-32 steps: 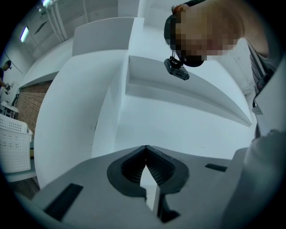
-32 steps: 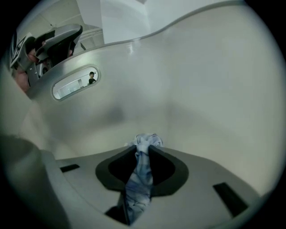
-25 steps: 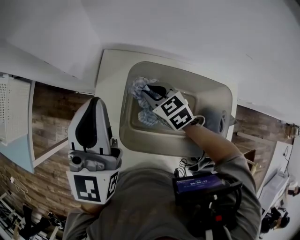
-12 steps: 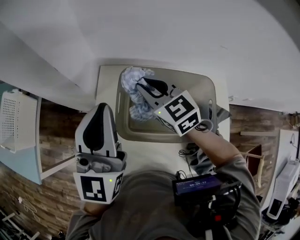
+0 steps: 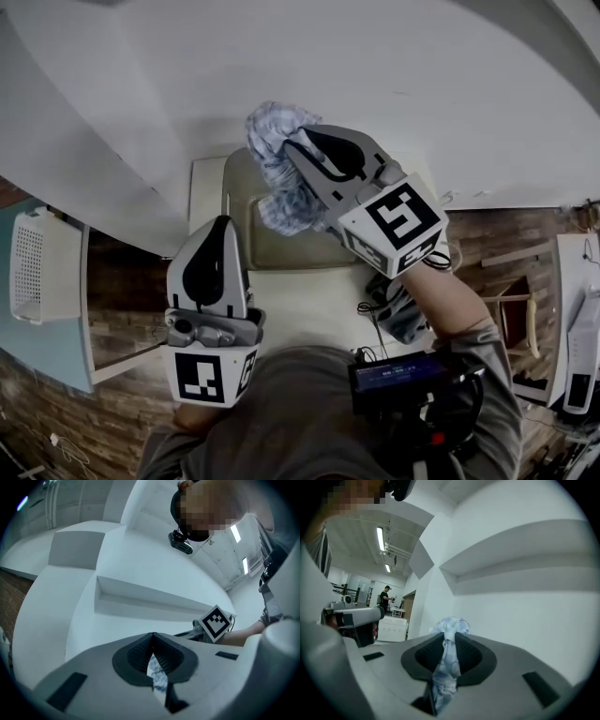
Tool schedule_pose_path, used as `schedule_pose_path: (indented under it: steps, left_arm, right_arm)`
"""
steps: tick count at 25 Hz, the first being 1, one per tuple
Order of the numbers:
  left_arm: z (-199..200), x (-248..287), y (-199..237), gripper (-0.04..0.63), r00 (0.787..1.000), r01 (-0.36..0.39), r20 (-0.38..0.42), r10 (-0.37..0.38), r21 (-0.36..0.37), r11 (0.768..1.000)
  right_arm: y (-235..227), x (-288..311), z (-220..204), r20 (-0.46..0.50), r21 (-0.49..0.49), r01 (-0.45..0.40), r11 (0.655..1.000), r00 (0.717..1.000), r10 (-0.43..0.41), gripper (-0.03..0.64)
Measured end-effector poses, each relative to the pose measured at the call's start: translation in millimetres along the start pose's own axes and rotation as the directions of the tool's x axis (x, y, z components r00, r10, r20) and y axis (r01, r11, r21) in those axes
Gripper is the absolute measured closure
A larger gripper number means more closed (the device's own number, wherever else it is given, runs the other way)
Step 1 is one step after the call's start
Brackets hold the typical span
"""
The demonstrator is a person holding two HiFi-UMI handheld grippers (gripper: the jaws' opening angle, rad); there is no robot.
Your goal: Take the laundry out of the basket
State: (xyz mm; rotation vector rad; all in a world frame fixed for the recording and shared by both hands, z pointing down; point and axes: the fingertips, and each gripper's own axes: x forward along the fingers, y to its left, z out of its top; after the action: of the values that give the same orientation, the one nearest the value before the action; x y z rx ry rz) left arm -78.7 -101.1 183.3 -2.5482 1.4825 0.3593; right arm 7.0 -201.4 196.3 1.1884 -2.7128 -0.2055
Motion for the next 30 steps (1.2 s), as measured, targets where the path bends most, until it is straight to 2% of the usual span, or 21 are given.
schedule_pose_path:
  steps: [4,9,12,16,21,25,30]
  left_arm:
    - [7,-4,-16,0.588,0.998,0.058,0.022,-0.058,-0.014,0.998]
    - [25,-5,-67,0.588,0.986,0.160,0.057,-0.159,-0.022,0.987]
    - [23,-5,-71,0.588,0.976,0.209,0.067,-0.206,-0.039,0.977]
    - [14,-2,-69,0.588,0.956,0.289,0.080,-0.284,-0.071,0.955]
    - [27,-11,-129,0.588,0.927,0.372,0.092,-0.365,-0.079,0.925]
    - [22,-10,-148,0.588,0.901,0.432,0.089,-0.424,-0.097,0.897]
    - [15,-8,-157,0.588,0.880,0.475,0.078,-0.469,-0.108,0.873]
  right_arm:
    - [-7,-36,32,0.052,-0.029,0.078,0.996,0.996,-0.077,0.540]
    - [-20,-115,66,0.108,-0.049,0.197,0.979,0.976,-0.191,0.540]
    - [-20,-133,72,0.118,-0.054,0.260,0.964,0.960,-0.252,0.540]
    - [-20,-149,71,0.107,-0.057,0.354,0.933,0.932,-0.347,0.540]
    - [-22,-229,66,0.094,-0.062,0.448,0.892,0.892,-0.442,0.540]
    - [-20,-258,46,0.058,-0.051,0.513,0.857,0.858,-0.510,0.540]
    - [-19,-274,9,0.004,-0.025,0.566,0.824,0.824,-0.567,0.540]
